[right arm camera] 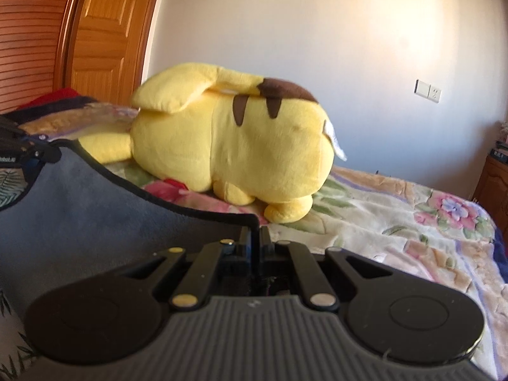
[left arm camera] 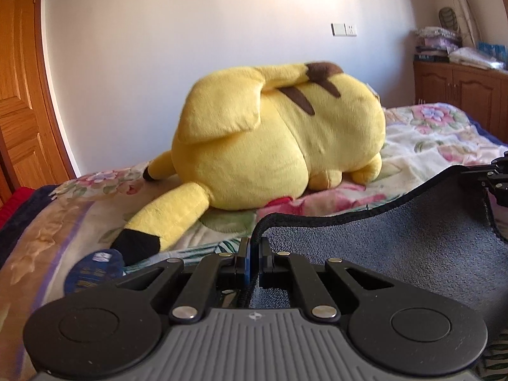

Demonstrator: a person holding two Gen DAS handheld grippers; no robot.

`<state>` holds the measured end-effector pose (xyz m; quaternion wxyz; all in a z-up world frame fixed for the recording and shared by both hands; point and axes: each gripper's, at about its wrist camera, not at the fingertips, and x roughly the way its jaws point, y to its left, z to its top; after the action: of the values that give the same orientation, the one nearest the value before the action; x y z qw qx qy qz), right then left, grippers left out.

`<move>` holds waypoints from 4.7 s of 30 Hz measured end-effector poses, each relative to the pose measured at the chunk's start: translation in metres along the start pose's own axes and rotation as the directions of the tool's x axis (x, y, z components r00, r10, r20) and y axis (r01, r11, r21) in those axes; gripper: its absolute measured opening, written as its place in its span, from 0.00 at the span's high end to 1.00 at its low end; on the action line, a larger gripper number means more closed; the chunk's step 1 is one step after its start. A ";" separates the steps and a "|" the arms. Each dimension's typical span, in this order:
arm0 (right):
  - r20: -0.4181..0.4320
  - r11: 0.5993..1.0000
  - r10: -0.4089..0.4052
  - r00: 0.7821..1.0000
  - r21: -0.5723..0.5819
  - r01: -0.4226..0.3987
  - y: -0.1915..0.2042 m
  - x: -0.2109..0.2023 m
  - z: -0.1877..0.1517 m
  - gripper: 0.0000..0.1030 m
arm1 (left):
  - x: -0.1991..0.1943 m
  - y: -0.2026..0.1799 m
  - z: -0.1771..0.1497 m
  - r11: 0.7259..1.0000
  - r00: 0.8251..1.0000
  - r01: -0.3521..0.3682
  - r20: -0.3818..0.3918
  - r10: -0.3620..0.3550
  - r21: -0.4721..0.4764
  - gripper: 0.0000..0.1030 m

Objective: Fold towel

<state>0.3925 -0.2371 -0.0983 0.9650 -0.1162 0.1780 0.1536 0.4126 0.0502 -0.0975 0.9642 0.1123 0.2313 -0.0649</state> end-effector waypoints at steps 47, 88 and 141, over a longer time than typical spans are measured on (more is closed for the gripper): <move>-0.087 0.979 0.075 0.993 0.197 -0.056 -0.004 -0.132 0.022 0.09 | -0.146 -0.044 -0.003 0.999 0.994 0.035 -0.101 -0.037 -0.022 0.13; 0.028 0.970 0.012 1.000 0.242 -0.018 0.022 -0.315 0.050 0.00 | -0.362 -0.085 0.006 0.999 1.000 0.029 -0.002 -0.030 -0.027 0.00; -0.064 0.967 0.010 0.998 0.254 0.007 0.088 -0.327 -0.051 0.00 | -0.365 -0.100 -0.103 0.995 0.999 -0.006 -0.034 0.003 -0.103 0.00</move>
<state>0.0562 -0.2532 -0.0360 0.9656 0.0037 0.2274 0.1263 0.0281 0.0058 -0.0372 0.9648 0.0639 0.2505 -0.0488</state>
